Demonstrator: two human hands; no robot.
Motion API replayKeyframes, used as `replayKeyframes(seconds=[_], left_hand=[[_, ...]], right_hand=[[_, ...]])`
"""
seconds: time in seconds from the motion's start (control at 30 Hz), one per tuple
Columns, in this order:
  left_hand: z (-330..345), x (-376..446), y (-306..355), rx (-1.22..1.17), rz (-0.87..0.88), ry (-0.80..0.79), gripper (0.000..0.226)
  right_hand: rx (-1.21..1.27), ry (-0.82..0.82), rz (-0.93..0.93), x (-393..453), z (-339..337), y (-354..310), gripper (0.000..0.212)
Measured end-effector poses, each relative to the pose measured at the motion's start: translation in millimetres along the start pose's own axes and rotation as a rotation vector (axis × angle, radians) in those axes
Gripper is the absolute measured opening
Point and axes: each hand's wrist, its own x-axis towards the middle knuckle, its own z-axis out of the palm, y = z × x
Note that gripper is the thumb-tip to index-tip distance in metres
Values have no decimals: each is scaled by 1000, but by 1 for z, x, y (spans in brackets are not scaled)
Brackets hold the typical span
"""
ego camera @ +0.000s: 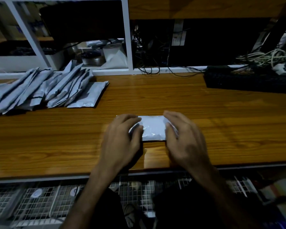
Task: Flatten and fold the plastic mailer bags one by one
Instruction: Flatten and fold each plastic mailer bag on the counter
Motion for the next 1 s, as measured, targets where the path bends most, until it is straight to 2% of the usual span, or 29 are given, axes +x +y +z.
replayKeyframes(seconds=[0.1, 0.3, 0.4, 0.53, 0.8, 1.0], left_hand=[[14, 21, 15, 63, -30, -75, 34], [28, 30, 17, 141, -11, -193, 35], [37, 23, 10, 177, 16, -191, 47], [45, 15, 5, 238, 21, -181, 63], [50, 12, 2, 250, 12, -213, 75], [52, 11, 0, 256, 9, -220, 76]], right_hand=[[-139, -173, -9, 20, 12, -17, 45], [-256, -305, -22, 29, 30, -11, 50], [-289, -318, -35, 24, 37, -5, 51], [-312, -282, -57, 17, 45, 0, 64], [-329, -256, -54, 12, 54, 7, 72], [-314, -260, -44, 11, 55, 8, 72]])
